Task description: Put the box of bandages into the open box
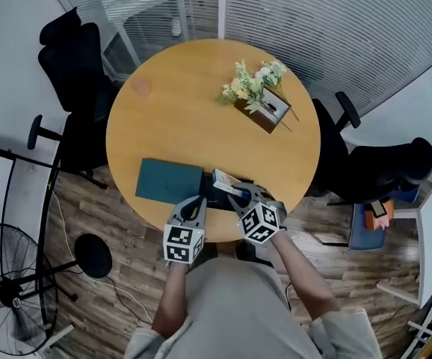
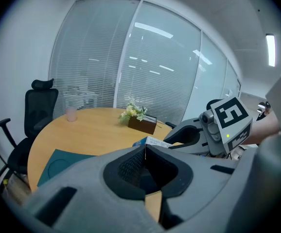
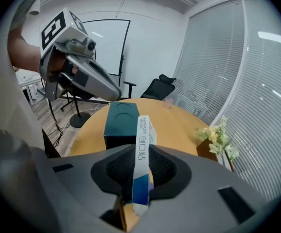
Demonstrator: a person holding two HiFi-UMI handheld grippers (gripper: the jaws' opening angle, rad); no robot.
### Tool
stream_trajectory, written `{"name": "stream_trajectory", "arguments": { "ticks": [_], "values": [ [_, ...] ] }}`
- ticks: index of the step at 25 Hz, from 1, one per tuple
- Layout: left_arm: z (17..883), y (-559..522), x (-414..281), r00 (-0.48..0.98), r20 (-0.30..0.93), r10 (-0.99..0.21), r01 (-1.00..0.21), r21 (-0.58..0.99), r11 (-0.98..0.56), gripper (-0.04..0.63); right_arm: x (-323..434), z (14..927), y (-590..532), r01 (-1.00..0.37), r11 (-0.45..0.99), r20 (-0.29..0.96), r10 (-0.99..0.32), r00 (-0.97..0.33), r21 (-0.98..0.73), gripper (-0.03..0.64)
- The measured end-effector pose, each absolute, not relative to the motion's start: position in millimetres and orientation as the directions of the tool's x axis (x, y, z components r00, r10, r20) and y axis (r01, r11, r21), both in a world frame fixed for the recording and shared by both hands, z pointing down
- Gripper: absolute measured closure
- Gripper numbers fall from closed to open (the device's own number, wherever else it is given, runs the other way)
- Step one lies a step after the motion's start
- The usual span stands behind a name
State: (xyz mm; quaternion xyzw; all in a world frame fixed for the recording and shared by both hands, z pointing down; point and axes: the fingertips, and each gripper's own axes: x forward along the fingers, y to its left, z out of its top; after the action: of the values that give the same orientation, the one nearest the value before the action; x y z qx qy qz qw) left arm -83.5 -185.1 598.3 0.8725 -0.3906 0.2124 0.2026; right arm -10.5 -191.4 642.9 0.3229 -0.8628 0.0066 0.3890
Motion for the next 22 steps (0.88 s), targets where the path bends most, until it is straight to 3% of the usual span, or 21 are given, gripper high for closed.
{"name": "stream_trajectory", "arguments": {
  "ticks": [22],
  "values": [
    [592.5, -170.3, -119.8, 0.516, 0.530, -0.672, -0.841, 0.166, -0.515, 0.584, -36.0, 709.1, -186.9, -0.330, 0.886, 0.814, -0.441, -0.379, 0.326, 0.537]
  ]
}}
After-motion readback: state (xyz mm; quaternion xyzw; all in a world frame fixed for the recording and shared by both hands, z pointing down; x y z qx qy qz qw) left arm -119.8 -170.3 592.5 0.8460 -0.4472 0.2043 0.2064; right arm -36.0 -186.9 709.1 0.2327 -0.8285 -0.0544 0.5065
